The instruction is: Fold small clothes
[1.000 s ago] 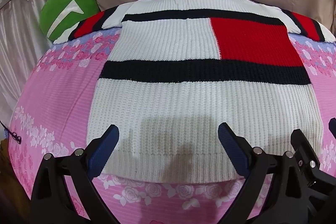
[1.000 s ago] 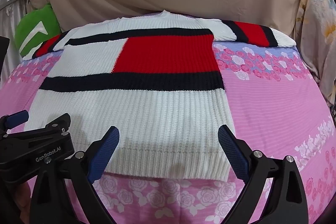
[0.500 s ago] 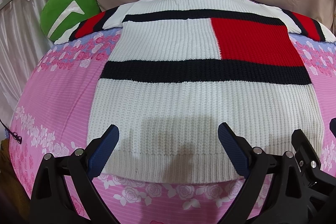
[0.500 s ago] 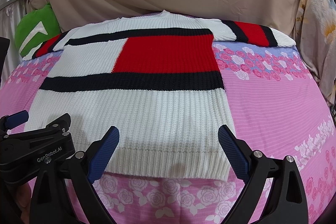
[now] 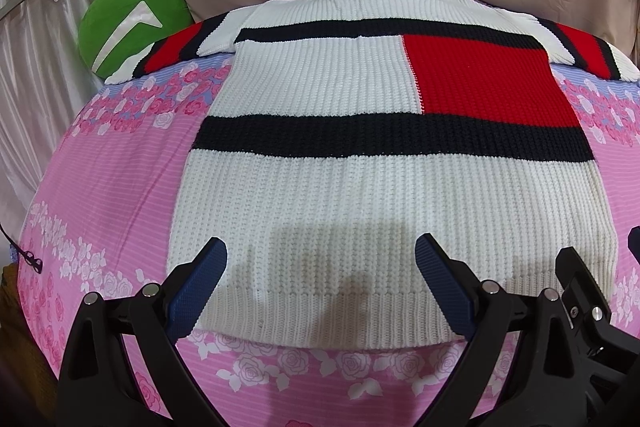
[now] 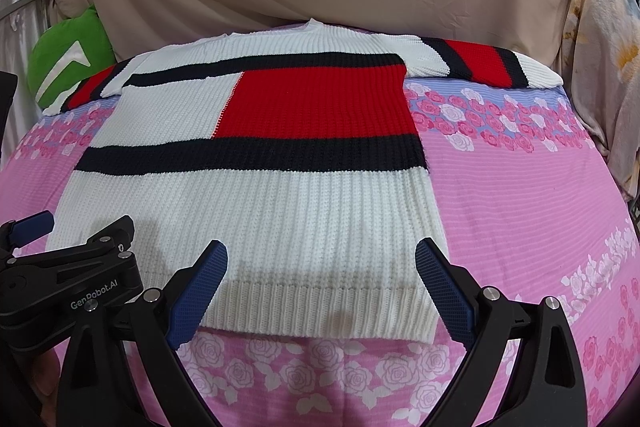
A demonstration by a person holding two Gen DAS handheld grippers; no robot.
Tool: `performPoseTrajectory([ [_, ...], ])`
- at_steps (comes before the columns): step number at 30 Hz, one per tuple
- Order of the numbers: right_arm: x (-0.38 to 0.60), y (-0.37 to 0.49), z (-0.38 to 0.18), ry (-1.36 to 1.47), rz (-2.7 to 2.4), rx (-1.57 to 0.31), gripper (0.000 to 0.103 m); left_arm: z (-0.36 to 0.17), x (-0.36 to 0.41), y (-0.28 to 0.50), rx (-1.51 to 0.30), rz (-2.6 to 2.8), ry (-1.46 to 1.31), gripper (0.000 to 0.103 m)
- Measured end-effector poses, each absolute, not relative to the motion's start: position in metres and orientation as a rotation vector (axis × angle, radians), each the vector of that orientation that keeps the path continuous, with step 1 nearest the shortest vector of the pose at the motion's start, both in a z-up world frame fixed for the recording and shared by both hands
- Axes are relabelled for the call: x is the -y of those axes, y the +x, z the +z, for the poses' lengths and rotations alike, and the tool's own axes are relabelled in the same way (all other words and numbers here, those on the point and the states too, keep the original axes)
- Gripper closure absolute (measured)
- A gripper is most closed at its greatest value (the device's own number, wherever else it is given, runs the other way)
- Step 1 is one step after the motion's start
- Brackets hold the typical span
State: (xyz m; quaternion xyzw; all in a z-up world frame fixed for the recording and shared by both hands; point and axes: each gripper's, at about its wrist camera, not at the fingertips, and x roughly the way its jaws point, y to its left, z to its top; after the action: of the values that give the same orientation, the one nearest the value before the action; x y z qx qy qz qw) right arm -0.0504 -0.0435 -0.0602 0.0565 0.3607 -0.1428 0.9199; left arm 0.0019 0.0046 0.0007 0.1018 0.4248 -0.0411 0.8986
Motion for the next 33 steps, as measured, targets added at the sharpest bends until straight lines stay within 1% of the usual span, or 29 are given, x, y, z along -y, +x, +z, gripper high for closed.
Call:
performPoseTrajectory([
  [33,0.0454,-0.0525,-0.0635,0.123,-0.29,-0.745,0.009,0.0014,-0.0083,0.0024,-0.882,-0.083,0.212,0.01],
])
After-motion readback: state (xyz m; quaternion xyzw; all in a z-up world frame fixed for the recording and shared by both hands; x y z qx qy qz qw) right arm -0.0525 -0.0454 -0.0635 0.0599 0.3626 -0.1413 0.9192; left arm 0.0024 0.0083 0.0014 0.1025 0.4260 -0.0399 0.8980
